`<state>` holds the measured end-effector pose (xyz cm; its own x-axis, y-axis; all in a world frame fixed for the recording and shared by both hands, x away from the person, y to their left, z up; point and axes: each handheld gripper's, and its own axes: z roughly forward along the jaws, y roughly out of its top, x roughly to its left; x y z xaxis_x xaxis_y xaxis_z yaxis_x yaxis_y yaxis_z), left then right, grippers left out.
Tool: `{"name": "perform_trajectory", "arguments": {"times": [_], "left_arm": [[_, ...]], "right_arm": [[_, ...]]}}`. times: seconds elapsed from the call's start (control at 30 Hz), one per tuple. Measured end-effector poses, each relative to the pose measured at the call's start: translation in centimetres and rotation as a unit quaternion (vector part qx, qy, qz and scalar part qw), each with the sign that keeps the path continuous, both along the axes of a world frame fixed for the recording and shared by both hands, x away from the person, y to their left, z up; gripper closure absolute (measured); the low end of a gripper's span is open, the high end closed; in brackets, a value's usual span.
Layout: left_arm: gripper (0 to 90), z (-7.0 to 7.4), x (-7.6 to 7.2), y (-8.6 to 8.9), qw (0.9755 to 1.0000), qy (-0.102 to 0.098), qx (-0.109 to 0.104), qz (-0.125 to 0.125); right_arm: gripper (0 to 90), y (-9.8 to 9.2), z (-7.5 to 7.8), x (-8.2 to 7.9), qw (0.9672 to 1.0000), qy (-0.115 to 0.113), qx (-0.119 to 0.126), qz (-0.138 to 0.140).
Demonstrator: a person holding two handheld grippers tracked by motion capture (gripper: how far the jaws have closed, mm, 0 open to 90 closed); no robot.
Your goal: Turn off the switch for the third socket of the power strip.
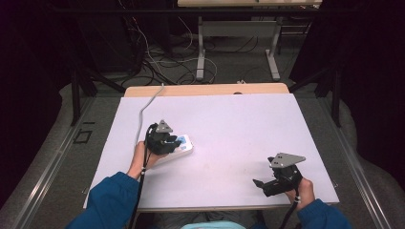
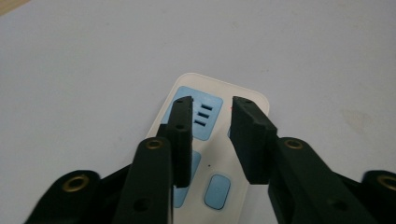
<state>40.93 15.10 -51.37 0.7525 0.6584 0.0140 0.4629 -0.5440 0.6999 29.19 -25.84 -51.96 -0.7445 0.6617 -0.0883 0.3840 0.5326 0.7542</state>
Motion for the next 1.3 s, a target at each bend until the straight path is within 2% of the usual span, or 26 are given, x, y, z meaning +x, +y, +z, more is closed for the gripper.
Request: {"name": "perform_trajectory", "arguments": {"times": [0.27, 0.7, 0.73, 0.8, 1.3], "left_arm": [[89.7, -0.3, 0.0, -0.6, 0.9999, 0.004, -0.003, -0.010], [90.0, -0.8, 0.2, -0.8, 0.9998, 0.008, -0.010, -0.012], [90.0, -0.8, 0.3, -0.7, 0.9998, 0.010, -0.004, -0.016], [90.0, -1.0, 0.3, -0.8, 0.9998, 0.008, -0.008, -0.013], [90.0, -1.6, 0.3, -1.3, 0.9997, 0.014, 0.000, -0.021]], "right_arm": [[5.0, 0.1, 0.0, 0.0, 1.0000, 0.001, 0.000, 0.000], [5.1, 0.1, 0.0, 0.0, 1.0000, -0.002, 0.000, -0.001], [5.1, 0.1, 0.0, 0.0, 1.0000, -0.002, 0.000, -0.001], [5.1, 0.1, -0.1, 0.0, 1.0000, -0.002, 0.000, 0.000], [5.3, 0.1, -0.1, 0.0, 1.0000, 0.002, 0.001, -0.005]]}}
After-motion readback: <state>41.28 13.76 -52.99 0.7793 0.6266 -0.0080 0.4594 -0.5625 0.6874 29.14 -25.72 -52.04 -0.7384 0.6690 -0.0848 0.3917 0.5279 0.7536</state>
